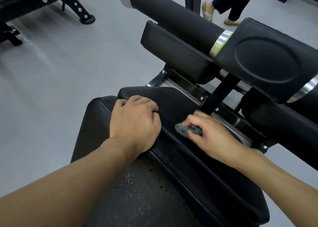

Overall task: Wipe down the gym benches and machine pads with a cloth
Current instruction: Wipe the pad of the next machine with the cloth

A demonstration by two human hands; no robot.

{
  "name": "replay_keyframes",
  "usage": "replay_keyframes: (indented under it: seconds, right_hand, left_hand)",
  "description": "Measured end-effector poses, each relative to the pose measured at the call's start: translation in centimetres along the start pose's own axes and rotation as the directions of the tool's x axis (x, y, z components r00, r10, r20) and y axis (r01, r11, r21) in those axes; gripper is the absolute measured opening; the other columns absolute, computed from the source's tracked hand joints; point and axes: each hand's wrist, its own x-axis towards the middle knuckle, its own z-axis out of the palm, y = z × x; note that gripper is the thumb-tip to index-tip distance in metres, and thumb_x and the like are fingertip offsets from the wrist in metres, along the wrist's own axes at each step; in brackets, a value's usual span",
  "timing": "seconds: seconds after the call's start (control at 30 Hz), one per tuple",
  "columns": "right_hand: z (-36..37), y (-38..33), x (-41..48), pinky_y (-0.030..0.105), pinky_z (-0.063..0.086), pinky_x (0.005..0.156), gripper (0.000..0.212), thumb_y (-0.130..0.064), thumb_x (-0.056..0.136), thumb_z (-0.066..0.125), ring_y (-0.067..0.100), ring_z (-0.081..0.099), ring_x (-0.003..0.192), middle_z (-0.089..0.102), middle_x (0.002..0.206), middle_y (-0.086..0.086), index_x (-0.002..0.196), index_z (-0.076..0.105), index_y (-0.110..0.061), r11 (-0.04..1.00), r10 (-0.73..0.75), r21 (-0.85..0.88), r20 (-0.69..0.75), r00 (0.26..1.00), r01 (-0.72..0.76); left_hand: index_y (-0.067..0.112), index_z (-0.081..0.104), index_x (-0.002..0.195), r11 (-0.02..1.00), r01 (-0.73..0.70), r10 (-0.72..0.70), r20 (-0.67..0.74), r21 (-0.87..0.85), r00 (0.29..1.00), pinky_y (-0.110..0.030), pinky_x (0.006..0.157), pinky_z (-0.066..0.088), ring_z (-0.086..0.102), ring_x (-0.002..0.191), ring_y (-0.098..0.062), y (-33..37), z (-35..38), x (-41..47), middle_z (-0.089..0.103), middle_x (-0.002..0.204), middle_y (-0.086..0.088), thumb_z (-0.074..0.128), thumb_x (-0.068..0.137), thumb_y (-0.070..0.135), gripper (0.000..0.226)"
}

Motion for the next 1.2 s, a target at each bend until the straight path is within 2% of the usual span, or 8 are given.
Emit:
replay_keyframes:
  seconds: [0.13, 0.33, 0.5, 0.57, 0.73, 0.97, 1.07, 1.2]
  right_hand:
    - [1.8, -0.4, 4.4, 0.033, 0.045, 0.073, 0.007, -0.020, 0.092, 0.062, 0.014, 0.053, 0.082, 0.050, 0.092, -0.004, 0.094, 0.062, -0.026, 0.994, 0.110, 0.027, -0.050, 0.993, -0.109]
    - [-1.6, 0.9, -1.0, 0.030, 0.046, 0.075, 0.011, -0.020, 0.088, 0.068, 0.010, 0.057, 0.082, 0.058, 0.093, -0.005, 0.088, 0.061, -0.028, 0.989, 0.091, 0.106, 0.142, 0.986, -0.107]
    - [1.9, 1.1, 3.4, 0.025, 0.043, 0.066, 0.011, -0.009, 0.088, 0.065, 0.016, 0.055, 0.076, 0.058, 0.091, -0.001, 0.091, 0.062, -0.019, 0.991, 0.114, 0.074, -0.081, 0.990, -0.109]
    - [1.8, 1.6, 3.1, 0.022, 0.040, 0.063, 0.011, -0.010, 0.089, 0.064, 0.013, 0.053, 0.075, 0.054, 0.091, -0.003, 0.091, 0.060, -0.020, 0.990, 0.128, 0.072, -0.077, 0.989, -0.123]
    - [0.0, 3.3, -0.2, 0.027, 0.042, 0.068, 0.012, -0.006, 0.085, 0.069, 0.009, 0.052, 0.078, 0.053, 0.089, -0.003, 0.090, 0.064, -0.016, 0.998, -0.033, 0.043, -0.033, 0.999, 0.035]
    - [1.3, 4.8, 3.9, 0.025, 0.035, 0.068, 0.012, -0.007, 0.087, 0.063, 0.014, 0.051, 0.083, 0.052, 0.092, -0.002, 0.095, 0.064, -0.016, 0.995, 0.057, 0.081, -0.044, 0.997, -0.053]
    - [0.4, 5.8, -0.5, 0.029, 0.041, 0.069, 0.015, -0.002, 0.085, 0.068, 0.014, 0.054, 0.078, 0.053, 0.088, -0.003, 0.093, 0.067, -0.015, 0.996, -0.004, 0.092, -0.084, 0.996, 0.012]
    - [2.2, 5.5, 3.6, 0.035, 0.044, 0.074, 0.013, -0.005, 0.090, 0.059, 0.017, 0.053, 0.083, 0.055, 0.099, 0.002, 0.096, 0.065, -0.016, 0.996, 0.084, 0.046, -0.141, 0.986, -0.078]
  left_hand:
    - [0.033, 0.071, 0.112, 1.000, 0.011, -0.011, 0.012, 0.010, 1.000, -0.031, 0.101, 0.025, 0.045, 0.128, -0.005, 0.1, -0.2, -0.1, 0.064, 0.127, 0.018, 0.025, 0.088, 0.036, 0.052]
    - [0.033, 0.071, 0.111, 1.000, 0.011, -0.011, 0.015, -0.002, 1.000, -0.032, 0.101, 0.026, 0.045, 0.128, -0.006, 0.1, -0.4, 0.0, 0.064, 0.126, 0.018, 0.025, 0.089, 0.036, 0.051]
    - [0.034, 0.071, 0.113, 1.000, 0.024, -0.024, 0.013, 0.000, 1.000, -0.030, 0.101, 0.024, 0.044, 0.128, -0.006, 0.1, -0.4, 0.0, 0.063, 0.127, 0.019, 0.025, 0.088, 0.035, 0.052]
    - [0.034, 0.071, 0.113, 1.000, 0.023, -0.023, 0.012, -0.002, 1.000, -0.030, 0.101, 0.025, 0.045, 0.128, -0.006, 0.2, -0.4, 0.0, 0.064, 0.127, 0.019, 0.026, 0.089, 0.035, 0.051]
    - [0.033, 0.073, 0.109, 0.998, 0.062, -0.062, -0.012, -0.001, 0.998, -0.028, 0.099, 0.025, 0.047, 0.126, -0.006, 0.2, -0.4, -0.1, 0.065, 0.124, 0.020, 0.029, 0.089, 0.033, 0.048]
    - [0.035, 0.071, 0.111, 0.998, 0.057, -0.056, -0.013, 0.014, 0.998, -0.026, 0.098, 0.023, 0.044, 0.128, -0.004, 0.2, -0.5, -0.1, 0.063, 0.127, 0.022, 0.027, 0.089, 0.035, 0.049]
    - [0.035, 0.072, 0.110, 0.999, 0.046, -0.046, -0.020, 0.002, 0.999, -0.027, 0.098, 0.024, 0.045, 0.128, -0.003, 0.2, -0.3, 0.0, 0.063, 0.127, 0.022, 0.026, 0.089, 0.035, 0.050]
    - [0.035, 0.072, 0.108, 0.999, 0.041, -0.042, -0.043, -0.010, 0.998, -0.027, 0.096, 0.024, 0.045, 0.126, -0.003, 0.1, -0.2, 0.0, 0.064, 0.125, 0.021, 0.025, 0.088, 0.035, 0.051]
